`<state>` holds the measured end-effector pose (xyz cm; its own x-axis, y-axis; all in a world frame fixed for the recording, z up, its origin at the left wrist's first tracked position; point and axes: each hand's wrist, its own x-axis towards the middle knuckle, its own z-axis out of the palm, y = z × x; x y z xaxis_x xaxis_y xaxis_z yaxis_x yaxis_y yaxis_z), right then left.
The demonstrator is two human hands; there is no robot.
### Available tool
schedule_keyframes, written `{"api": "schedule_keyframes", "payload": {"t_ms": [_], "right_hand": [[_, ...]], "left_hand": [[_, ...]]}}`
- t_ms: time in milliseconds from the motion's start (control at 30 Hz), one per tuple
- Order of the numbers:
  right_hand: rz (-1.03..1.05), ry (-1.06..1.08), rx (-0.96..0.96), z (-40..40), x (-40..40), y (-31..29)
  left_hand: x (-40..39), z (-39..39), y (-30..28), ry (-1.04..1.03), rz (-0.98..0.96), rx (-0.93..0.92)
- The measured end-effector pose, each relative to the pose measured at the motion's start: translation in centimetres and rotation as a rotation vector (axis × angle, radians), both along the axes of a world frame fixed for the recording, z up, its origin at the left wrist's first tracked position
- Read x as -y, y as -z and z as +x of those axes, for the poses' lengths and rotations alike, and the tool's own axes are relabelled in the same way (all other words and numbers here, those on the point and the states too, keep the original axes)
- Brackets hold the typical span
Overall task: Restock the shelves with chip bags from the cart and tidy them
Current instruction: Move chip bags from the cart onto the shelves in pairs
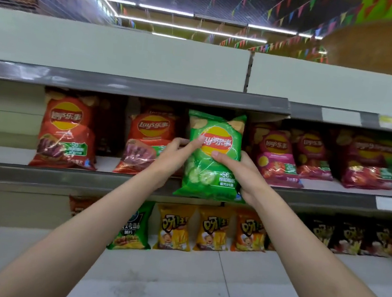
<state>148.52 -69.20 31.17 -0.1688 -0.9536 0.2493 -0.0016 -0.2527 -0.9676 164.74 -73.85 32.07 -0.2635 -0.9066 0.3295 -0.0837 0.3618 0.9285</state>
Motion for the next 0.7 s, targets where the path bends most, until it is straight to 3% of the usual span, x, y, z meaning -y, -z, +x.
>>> {"api": "schedule_keyframes", "payload": {"t_ms": [67,200,700], "right_hand": [[-0.015,0.002,-0.001,-1.8,-1.8,0.3],[0.006,0.067,-0.01,-6.6,-6.0,1.0],[0.091,0.325,0.001,-26.9,-21.1,2.7]], "left_hand": [[-1.9,-2.3,0.6,0.126,0.04,0.016],[-5.3,-8.2,1.8,0.364,0.188,-0.124],[-16.7,-30.4,4.3,0.584,0.143,-0.068]]}}
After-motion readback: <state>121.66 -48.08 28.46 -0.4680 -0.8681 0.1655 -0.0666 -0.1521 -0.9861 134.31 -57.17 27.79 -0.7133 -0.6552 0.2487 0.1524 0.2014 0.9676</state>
